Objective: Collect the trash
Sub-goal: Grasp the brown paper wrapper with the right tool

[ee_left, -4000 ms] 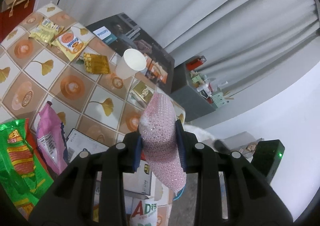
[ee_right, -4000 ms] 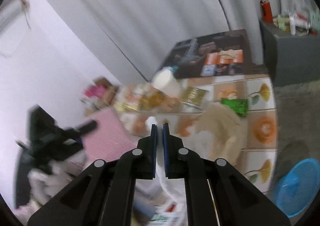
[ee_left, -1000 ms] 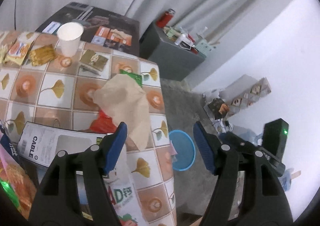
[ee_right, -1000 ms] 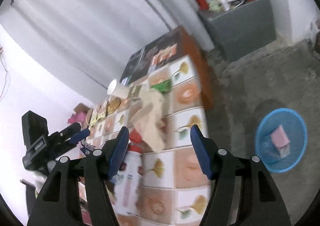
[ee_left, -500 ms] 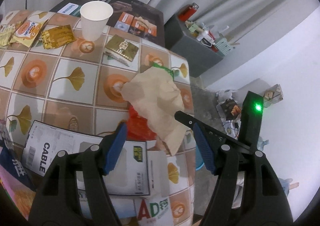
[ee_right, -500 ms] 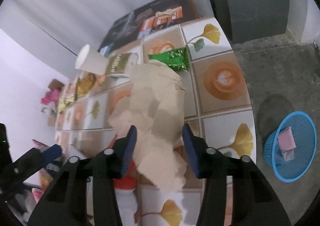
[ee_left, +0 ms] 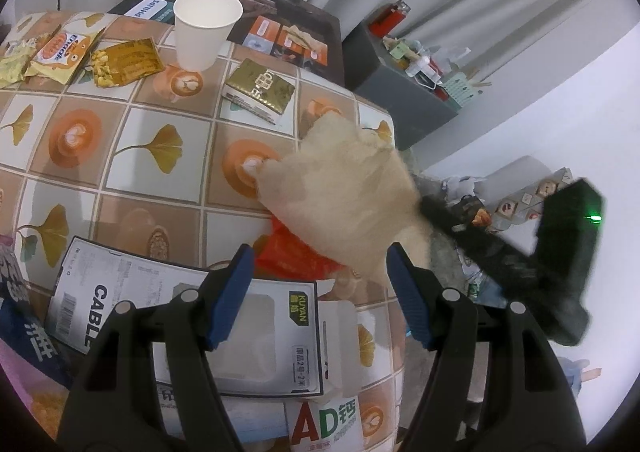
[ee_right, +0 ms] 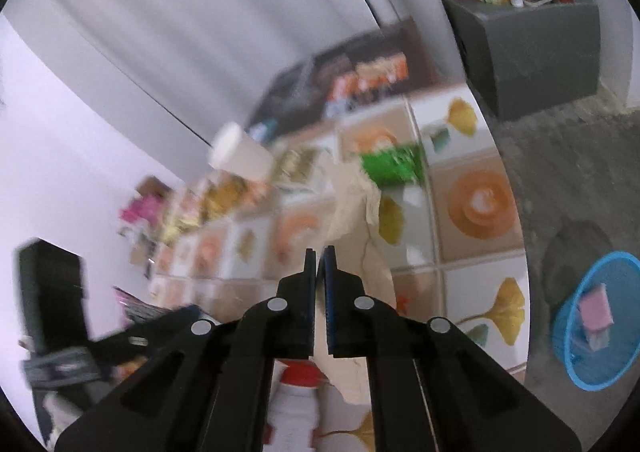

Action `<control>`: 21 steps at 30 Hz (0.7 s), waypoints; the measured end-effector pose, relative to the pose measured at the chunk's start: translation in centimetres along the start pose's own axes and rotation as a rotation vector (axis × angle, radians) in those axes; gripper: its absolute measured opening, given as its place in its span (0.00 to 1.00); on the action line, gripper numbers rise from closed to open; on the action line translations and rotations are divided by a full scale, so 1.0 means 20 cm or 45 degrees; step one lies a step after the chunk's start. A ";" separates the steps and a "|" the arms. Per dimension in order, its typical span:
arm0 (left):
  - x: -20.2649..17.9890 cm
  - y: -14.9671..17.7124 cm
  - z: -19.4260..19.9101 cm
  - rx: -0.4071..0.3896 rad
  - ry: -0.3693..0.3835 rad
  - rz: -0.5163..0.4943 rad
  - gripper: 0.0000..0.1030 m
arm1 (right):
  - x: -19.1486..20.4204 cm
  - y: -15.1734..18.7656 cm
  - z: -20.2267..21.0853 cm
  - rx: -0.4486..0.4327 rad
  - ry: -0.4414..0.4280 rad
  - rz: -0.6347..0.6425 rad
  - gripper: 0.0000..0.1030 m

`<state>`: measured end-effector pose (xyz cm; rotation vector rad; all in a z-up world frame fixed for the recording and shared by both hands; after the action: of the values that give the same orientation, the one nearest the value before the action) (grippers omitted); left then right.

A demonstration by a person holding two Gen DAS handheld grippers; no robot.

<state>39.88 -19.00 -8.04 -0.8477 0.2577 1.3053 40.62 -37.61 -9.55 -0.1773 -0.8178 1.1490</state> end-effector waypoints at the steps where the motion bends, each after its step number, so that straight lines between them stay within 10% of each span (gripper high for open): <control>1: 0.00 0.00 0.00 0.000 -0.009 -0.001 0.63 | 0.01 -0.01 0.03 -0.020 -0.023 -0.008 0.04; 9: -0.01 -0.01 -0.04 0.032 -0.083 -0.042 0.63 | -0.06 -0.10 0.38 -0.220 -0.153 -0.090 0.04; 17: -0.05 0.00 -0.12 0.069 -0.128 -0.064 0.63 | -0.15 0.09 0.14 0.028 -0.020 -0.003 0.08; 21: -0.05 0.00 -0.16 0.093 -0.153 -0.040 0.63 | -0.19 0.12 -0.05 0.117 0.050 0.008 0.40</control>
<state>40.46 -21.85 -9.70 -0.7061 0.1952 1.3050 38.91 -39.59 -13.23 -0.1257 -0.7288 1.1829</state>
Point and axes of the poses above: each gripper's, at about its wrist camera, not at the fingertips, and z roughly against the way its jaws point, x to its left, y to its underside, the point moved 9 cm from there along -z, roughly the way its jaws point, and after that the axes turned 8 degrees about y, right-handed, at the moved point
